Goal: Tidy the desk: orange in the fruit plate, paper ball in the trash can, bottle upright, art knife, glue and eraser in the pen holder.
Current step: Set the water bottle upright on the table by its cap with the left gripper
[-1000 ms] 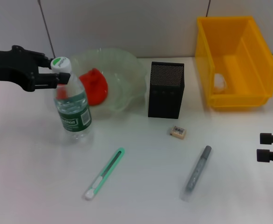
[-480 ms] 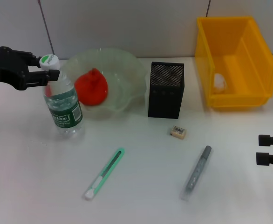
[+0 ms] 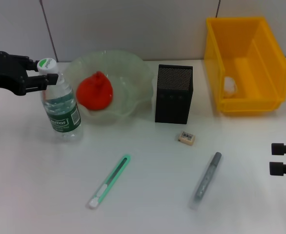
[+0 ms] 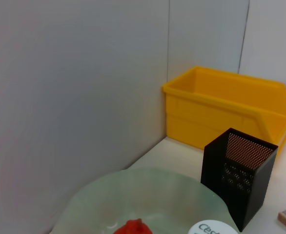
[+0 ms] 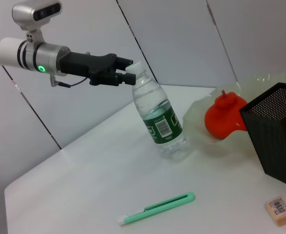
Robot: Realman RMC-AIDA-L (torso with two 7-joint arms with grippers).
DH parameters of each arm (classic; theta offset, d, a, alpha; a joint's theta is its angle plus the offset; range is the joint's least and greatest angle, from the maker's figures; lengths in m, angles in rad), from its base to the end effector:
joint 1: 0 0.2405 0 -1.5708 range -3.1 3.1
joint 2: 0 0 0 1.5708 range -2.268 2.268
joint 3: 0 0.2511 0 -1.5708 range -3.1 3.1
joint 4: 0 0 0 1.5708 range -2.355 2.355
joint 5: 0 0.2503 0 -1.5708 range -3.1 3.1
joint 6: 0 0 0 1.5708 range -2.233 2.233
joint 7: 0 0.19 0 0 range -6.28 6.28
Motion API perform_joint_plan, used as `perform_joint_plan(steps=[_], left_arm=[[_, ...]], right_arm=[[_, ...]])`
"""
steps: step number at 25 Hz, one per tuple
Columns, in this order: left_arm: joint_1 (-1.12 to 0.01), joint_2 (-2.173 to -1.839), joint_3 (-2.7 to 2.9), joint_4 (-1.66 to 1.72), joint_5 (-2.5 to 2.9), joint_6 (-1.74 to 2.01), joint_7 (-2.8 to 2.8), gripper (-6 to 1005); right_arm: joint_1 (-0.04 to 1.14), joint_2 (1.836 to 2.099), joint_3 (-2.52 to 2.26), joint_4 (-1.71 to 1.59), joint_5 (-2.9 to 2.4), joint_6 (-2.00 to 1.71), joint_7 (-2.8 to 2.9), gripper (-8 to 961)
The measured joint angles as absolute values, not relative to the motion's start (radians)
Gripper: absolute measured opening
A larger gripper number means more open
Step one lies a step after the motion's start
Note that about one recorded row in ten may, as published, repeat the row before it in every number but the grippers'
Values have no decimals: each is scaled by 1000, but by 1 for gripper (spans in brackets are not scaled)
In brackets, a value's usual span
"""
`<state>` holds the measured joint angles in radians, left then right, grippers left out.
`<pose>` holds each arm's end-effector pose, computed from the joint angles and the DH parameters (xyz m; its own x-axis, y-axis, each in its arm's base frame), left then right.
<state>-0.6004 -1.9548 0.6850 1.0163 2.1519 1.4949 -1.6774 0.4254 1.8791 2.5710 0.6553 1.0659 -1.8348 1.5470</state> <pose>-0.2460 0.4476 0.0905 0.9046 0.2931 0.3096 0.4106 -0.7943 -0.4478 0.3238 0.3258 0.0587 0.7110 -0.5241 -0.4688 -0.6056 -0.7952 -0.0295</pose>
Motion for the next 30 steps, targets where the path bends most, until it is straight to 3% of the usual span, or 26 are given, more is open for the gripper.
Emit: perform_joint_plan(steps=[30], left_arm=[[-569, -1983, 689, 1015, 2155, 1457, -1647, 444]], right_arm=[[423, 1879, 2571, 657, 1066, -1856, 1547, 768]])
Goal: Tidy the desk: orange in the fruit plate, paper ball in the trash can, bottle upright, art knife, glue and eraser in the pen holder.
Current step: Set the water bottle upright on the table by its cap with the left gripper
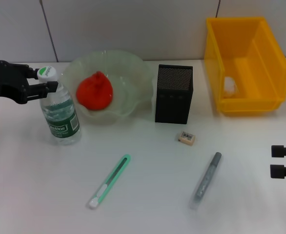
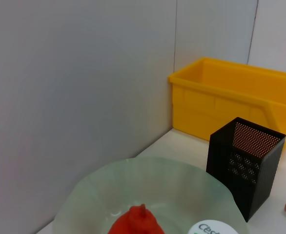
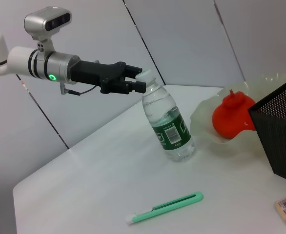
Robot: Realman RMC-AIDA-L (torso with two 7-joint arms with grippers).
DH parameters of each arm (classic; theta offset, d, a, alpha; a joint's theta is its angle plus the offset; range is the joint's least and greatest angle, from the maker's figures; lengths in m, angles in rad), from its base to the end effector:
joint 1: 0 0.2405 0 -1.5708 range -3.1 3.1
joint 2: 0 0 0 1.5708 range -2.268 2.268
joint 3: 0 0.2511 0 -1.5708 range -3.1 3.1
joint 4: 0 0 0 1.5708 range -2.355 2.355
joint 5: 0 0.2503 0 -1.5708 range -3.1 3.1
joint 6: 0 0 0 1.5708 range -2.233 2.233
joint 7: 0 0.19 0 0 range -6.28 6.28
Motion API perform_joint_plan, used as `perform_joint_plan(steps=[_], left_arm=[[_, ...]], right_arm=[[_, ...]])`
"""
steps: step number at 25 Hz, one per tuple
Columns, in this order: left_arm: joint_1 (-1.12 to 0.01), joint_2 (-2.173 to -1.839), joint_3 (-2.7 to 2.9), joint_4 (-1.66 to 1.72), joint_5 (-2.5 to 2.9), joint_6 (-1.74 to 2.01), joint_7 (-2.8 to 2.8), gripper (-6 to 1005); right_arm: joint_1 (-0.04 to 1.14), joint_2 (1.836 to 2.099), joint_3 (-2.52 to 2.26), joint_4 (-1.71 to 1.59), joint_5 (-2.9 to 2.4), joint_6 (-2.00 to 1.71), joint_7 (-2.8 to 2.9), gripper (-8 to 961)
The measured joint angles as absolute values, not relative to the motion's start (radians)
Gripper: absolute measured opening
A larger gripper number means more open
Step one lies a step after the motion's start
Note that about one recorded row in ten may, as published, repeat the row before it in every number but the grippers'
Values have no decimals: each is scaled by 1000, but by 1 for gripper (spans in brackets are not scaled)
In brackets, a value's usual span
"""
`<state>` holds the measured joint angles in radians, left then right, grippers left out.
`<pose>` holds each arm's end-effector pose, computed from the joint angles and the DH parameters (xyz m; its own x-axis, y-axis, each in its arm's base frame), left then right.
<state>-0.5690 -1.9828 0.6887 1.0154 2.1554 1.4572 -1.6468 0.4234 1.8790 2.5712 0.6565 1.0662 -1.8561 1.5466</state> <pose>-0.2591 0.4428 0.0800 0.9016 0.3021 0.3097 0.4207 -0.7790 -0.4650 0.3218 0.3222 0.0589 0.7106 -0.5242 -0.4693 -0.5987 -0.8009 -0.0121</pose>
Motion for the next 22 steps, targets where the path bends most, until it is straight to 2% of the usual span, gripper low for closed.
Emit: perform_joint_plan(steps=[16, 21, 22], left_arm=[[-565, -1994, 684, 1025, 2156, 1452, -1643, 445], [-564, -1994, 687, 1027, 2156, 1452, -1643, 631], [-564, -1994, 687, 1027, 2156, 1452, -1643, 643]], right_arm=[[423, 1877, 2574, 658, 1066, -1861, 1552, 768], [423, 1876, 2576, 657, 1066, -1861, 1553, 768], [423, 1876, 2576, 656, 1066, -1861, 1553, 768]])
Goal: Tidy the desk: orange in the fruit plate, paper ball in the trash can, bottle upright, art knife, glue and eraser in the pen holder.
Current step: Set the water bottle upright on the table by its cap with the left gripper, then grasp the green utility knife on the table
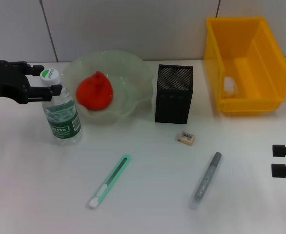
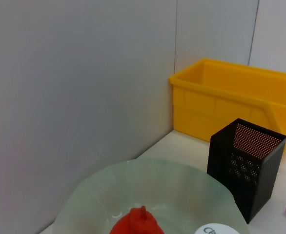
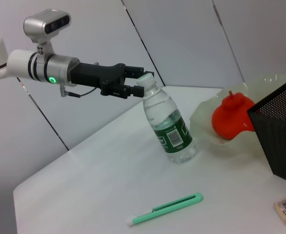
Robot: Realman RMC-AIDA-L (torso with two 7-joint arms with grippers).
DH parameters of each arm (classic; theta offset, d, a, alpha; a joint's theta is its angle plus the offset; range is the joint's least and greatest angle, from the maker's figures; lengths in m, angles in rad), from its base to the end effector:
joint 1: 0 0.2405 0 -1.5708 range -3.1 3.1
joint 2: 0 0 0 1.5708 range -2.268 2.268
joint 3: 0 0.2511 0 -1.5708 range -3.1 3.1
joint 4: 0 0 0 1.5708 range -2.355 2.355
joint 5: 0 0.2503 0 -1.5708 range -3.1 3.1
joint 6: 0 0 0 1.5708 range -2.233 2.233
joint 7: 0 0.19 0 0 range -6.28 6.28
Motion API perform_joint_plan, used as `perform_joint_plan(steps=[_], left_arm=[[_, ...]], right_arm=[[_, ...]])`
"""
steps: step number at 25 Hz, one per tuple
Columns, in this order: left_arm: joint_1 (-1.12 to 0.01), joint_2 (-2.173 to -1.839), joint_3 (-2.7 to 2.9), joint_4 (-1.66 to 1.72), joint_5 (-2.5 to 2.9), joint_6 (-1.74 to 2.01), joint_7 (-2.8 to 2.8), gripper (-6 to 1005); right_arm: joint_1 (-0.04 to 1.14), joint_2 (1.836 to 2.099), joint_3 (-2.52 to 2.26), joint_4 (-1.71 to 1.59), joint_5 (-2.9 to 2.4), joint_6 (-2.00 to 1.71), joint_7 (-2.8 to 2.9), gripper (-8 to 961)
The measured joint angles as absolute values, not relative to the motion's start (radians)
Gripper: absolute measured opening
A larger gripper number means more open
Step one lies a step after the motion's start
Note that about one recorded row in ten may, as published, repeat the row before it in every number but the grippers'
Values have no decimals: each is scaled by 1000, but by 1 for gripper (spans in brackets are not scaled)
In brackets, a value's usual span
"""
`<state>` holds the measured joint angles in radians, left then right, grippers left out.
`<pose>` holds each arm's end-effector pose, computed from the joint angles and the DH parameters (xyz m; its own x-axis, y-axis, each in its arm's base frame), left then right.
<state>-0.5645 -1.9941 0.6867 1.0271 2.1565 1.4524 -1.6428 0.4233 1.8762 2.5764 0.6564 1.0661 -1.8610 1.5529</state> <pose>-0.2585 0.4423 0.0784 0.9024 0.2971 0.3120 0.4185 -0.7768 -0.4706 0.3219 0.3219 0.0609 0.7061 -0.5278 -0.4720 -0.6027 -0.7979 -0.0096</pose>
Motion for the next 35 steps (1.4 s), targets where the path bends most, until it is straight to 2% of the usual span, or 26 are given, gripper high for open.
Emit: perform_joint_plan(steps=[14, 16, 17, 18, 19, 21, 23, 27, 35], left_arm=[[-562, -1992, 682, 1030, 2149, 1463, -1644, 799], [-545, -1979, 623, 1062, 2038, 1543, -1673, 808], [-534, -1961, 579, 1077, 1950, 1634, -1713, 808], [-534, -1961, 579, 1077, 1950, 1634, -1713, 808], [-523, -1934, 553, 1083, 1837, 1757, -1772, 809], [-515, -1924, 557, 1083, 1784, 1834, -1817, 809], [-513, -1924, 566, 1083, 1777, 1865, -1835, 809], [-501, -1946, 641, 1097, 1783, 1940, -1910, 810], [-484, -1984, 810, 1326, 1837, 1948, -2168, 811]], right_arm=[[423, 1876, 2577, 657, 1068, -1866, 1554, 768], [423, 1876, 2578, 658, 1072, -1868, 1553, 768], [423, 1875, 2580, 659, 1074, -1871, 1551, 768], [423, 1875, 2580, 659, 1074, -1871, 1551, 768], [424, 1874, 2581, 659, 1074, -1874, 1550, 768], [427, 1873, 2580, 660, 1074, -1884, 1546, 768], [431, 1873, 2578, 661, 1075, -1892, 1540, 768], [434, 1870, 2577, 665, 1073, -1895, 1531, 768], [429, 1866, 2570, 693, 1067, -1919, 1521, 768]])
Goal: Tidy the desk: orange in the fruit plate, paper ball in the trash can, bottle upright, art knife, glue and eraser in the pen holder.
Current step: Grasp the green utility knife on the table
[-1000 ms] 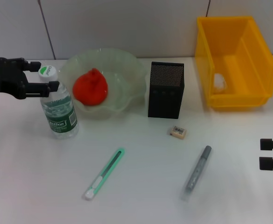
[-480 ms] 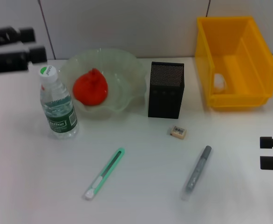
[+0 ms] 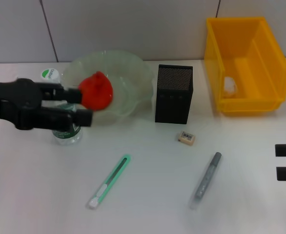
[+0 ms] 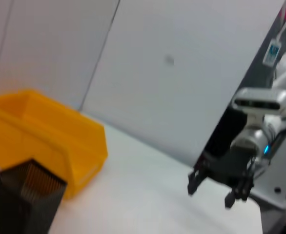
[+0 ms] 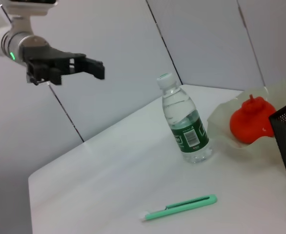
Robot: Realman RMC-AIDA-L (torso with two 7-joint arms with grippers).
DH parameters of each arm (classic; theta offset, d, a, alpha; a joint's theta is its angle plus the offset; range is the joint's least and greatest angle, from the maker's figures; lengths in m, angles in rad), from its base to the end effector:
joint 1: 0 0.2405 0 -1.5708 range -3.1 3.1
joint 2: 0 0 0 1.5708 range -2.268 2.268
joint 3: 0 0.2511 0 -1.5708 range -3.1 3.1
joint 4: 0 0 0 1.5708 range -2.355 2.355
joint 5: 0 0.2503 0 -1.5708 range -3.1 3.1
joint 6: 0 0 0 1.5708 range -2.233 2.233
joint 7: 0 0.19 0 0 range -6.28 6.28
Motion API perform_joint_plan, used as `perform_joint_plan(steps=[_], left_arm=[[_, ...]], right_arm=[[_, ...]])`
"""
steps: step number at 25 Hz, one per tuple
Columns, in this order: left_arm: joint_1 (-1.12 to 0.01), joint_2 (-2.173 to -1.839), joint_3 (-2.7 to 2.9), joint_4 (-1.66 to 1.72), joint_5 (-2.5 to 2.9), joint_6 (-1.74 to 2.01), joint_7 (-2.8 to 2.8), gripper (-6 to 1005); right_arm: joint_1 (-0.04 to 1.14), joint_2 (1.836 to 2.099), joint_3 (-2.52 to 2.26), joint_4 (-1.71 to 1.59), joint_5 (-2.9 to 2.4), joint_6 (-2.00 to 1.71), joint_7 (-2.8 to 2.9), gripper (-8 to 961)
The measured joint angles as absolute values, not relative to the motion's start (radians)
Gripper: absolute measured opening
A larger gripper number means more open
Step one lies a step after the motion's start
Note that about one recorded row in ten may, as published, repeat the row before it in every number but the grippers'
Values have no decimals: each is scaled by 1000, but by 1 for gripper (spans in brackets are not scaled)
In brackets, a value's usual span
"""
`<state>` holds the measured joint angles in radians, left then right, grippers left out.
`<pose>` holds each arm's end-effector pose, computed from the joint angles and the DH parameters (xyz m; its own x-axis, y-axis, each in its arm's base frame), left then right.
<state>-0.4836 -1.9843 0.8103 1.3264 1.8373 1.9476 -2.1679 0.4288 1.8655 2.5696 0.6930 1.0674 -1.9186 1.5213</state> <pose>-0.1620 0.3518 0.0942 0.7864 0.4742 0.3958 0.5019 -0.8641 0.0381 0.3134 0.3190 0.0711 0.7540 -0.4737 -0.4550 -0.5357 -0.8443 -0.0087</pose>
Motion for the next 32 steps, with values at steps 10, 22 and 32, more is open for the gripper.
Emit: perform_joint_plan(steps=[10, 22, 32], left_arm=[[-617, -2028, 921, 1465, 2076, 1956, -2474, 806], [-796, -2069, 1048, 1389, 2423, 1932, -2649, 807], [-787, -2071, 1145, 1322, 2465, 1804, -2675, 807]], right_arm=[[424, 1866, 2569, 707, 1056, -1934, 1477, 768], [424, 1867, 2569, 728, 1048, -1942, 1413, 768], [429, 1864, 2569, 728, 1028, -1940, 1395, 768]])
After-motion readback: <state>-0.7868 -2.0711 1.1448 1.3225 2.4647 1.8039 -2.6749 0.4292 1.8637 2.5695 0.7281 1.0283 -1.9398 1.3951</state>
